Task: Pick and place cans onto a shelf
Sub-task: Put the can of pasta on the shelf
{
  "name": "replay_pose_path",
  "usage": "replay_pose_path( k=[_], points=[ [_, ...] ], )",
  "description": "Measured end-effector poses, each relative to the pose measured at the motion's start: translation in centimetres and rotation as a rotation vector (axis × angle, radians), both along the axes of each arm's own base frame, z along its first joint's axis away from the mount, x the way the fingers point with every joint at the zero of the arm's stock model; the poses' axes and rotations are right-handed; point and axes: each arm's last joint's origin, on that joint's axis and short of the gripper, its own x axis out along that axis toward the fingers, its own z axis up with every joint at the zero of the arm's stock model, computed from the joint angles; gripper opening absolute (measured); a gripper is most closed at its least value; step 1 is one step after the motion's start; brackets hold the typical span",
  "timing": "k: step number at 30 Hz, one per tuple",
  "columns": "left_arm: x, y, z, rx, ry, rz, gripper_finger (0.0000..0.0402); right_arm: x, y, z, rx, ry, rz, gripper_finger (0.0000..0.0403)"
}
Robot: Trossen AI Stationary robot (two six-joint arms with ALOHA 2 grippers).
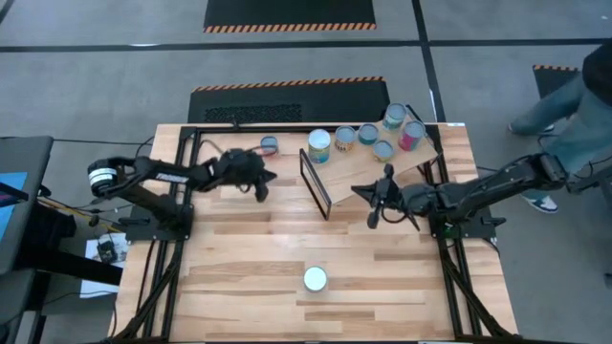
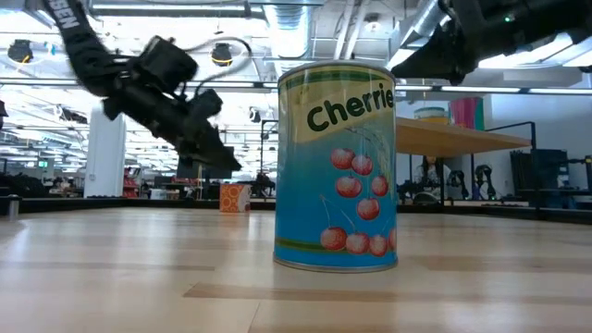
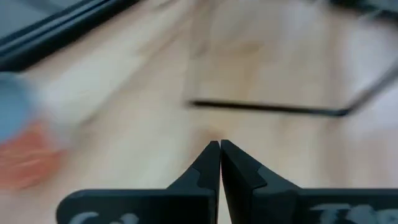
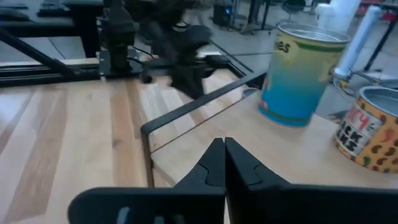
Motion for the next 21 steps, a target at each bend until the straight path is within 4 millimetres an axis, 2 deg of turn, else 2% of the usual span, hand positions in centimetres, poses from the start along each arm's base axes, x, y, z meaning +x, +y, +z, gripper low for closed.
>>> replay_pose_path(
  k=[5, 9, 13, 21],
  points=[
    [0.3, 2.6, 1.6, 0.117, 0.223, 0.104, 0.0024, -0.1, 0.3, -0.3, -0.012, 0.007, 0.019, 0.0013],
    [1.0, 3.4, 3.0, 0.281, 0.279, 0.103, 0.0059, -0.1, 0.3, -0.3, -0.012, 0.009, 0.019, 0.0008],
    [1.0, 3.8, 3.5, 0.443, 0.363, 0.077, 0.0092, -0.1, 0.3, -0.3, -0.030, 0.018, 0.023, 0.0010],
    [0.2, 5.0, 3.3, 0.466, 0.396, 0.015, 0.0128, -0.2, 0.3, -0.5, -0.041, 0.046, 0.025, 0.0012]
  ],
)
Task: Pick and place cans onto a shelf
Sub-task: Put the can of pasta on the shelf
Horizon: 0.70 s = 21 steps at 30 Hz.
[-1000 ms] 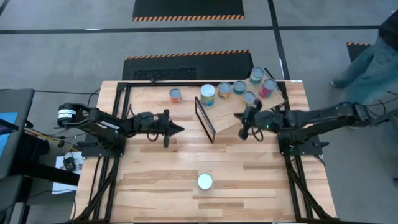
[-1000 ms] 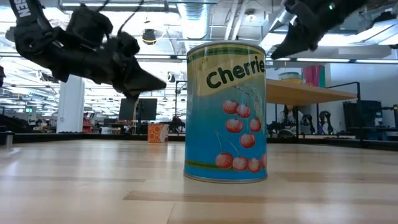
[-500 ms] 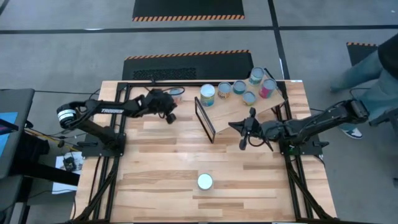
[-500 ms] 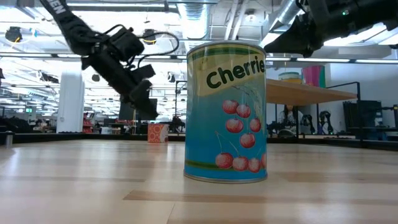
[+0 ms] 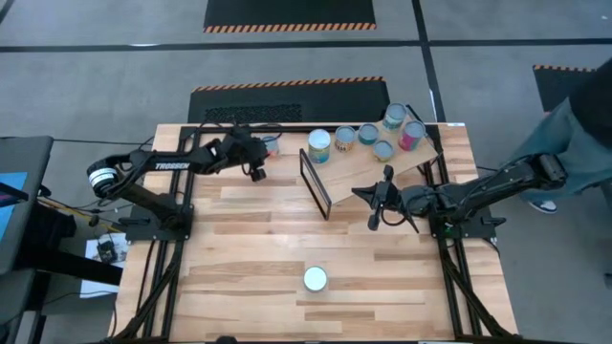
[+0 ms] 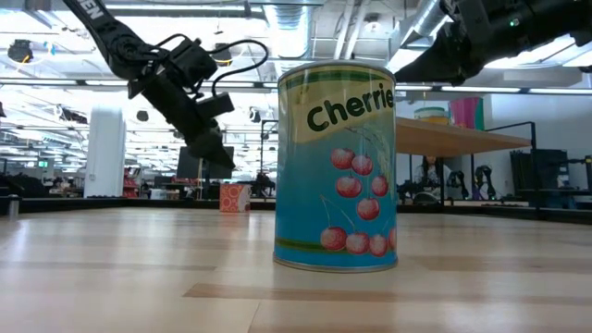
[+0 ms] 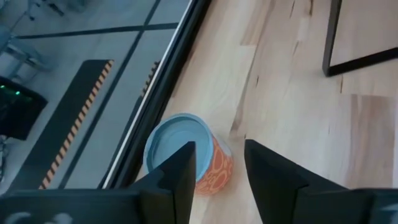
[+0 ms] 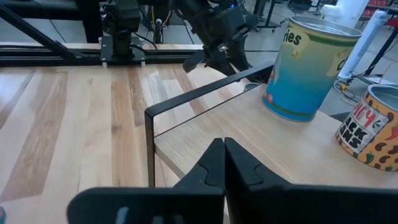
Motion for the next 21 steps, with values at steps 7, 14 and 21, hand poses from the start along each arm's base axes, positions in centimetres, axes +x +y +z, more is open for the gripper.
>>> replay_pose_path(
  k=[7, 14, 21],
  points=[
    [-0.5, 0.7, 0.0, 0.010, 0.012, -0.068, 0.0135, 0.0, 0.0, 0.0, 0.000, 0.001, 0.000, 0.0010],
    [-0.8, 1.2, 0.0, 0.007, 0.010, -0.059, 0.0137, 0.0, 0.0, 0.0, 0.001, -0.002, 0.000, 0.0011],
    [-0.9, 1.3, 0.0, -0.017, -0.008, -0.048, 0.0169, 0.1, 0.0, 0.3, 0.006, -0.031, 0.000, 0.0011]
  ],
)
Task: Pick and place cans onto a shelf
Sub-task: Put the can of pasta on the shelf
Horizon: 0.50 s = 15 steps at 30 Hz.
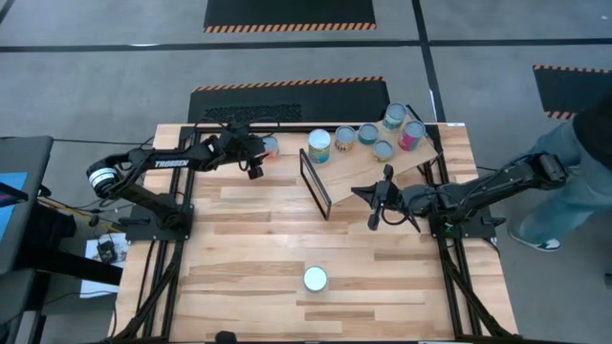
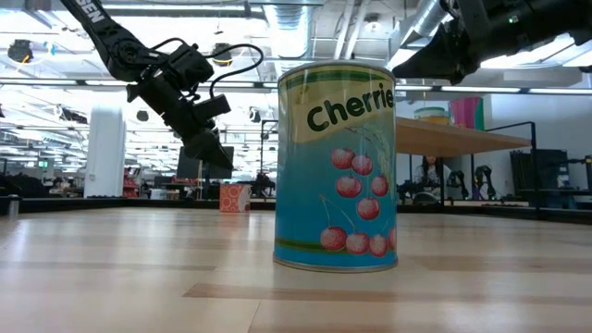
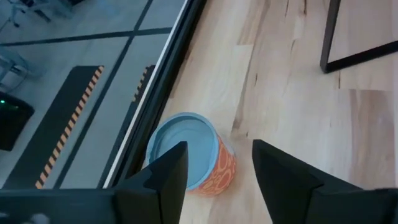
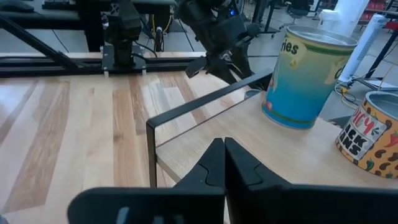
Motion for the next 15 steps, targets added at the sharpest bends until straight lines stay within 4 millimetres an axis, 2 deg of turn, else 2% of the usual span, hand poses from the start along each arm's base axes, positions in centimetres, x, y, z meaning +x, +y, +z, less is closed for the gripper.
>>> replay_pose_path(
  k=[5, 9, 15],
  points=[
    [0.2, 0.1, -0.8, 0.013, 0.050, -0.029, 0.0182, 0.0, 0.0, 0.0, 0.000, 0.000, 0.000, 0.0012],
    [0.9, 0.8, -2.1, 0.017, 0.123, -0.019, 0.0179, 0.0, 0.0, 0.0, 0.000, 0.001, 0.000, 0.0011],
    [2.4, 2.0, -3.0, 0.023, 0.169, -0.013, 0.0169, 0.0, 0.0, 0.0, 0.000, 0.003, 0.001, 0.0012]
  ],
)
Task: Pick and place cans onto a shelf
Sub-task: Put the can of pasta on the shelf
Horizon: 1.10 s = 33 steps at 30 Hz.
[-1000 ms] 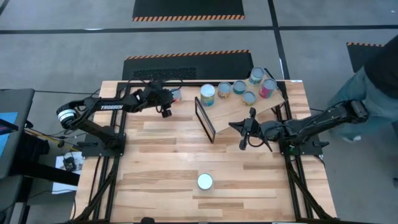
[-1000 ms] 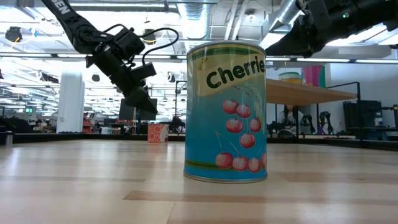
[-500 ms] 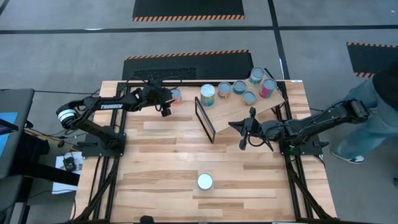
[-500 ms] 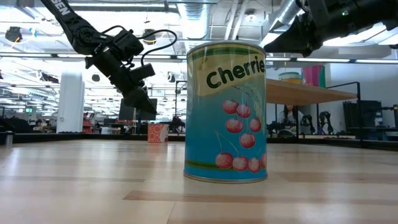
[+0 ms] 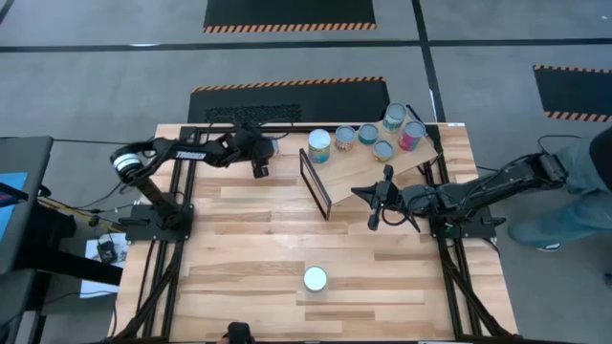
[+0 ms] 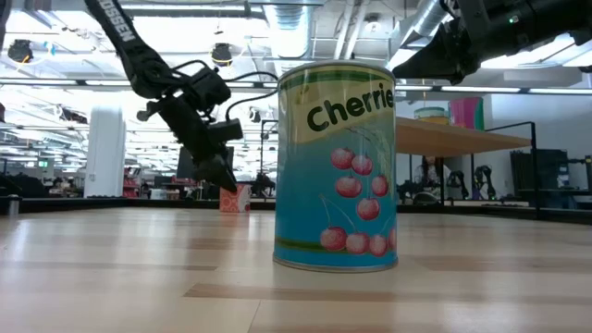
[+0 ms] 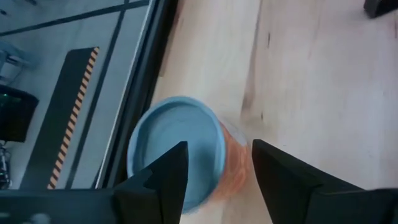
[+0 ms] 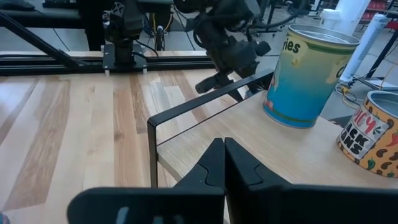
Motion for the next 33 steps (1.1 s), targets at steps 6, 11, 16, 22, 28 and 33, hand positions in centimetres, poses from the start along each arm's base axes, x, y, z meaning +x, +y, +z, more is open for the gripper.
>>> replay_pose_path(
  k=[6, 11, 16, 22, 28, 33],
  points=[
    [0.6, 0.4, -0.6, 0.009, 0.032, -0.019, 0.0111, 0.0, 0.1, 0.0, -0.001, 0.001, 0.003, 0.0011],
    [0.7, 0.4, -0.5, 0.029, 0.045, -0.056, 0.0018, 0.0, 0.1, 0.0, -0.002, 0.004, 0.007, 0.0012],
    [0.0, -0.4, 1.5, -0.018, 0.089, -0.077, 0.0013, 0.0, 0.2, -0.1, -0.004, 0.009, 0.008, 0.0011],
    [-0.5, -3.5, 8.1, -0.021, 0.032, -0.096, 0.0005, -0.8, 1.4, -0.3, -0.052, 0.073, 0.068, 0.0009],
    [-1.2, -8.8, 14.8, -0.039, -0.125, -0.161, 0.0004, -2.1, 2.0, -1.2, -0.071, 0.123, 0.046, 0.0005],
    [-0.8, -12.7, 19.8, -0.019, -0.220, -0.199, 0.0004, -3.7, 2.3, -1.8, -0.044, 0.095, 0.084, 0.0005]
  ],
)
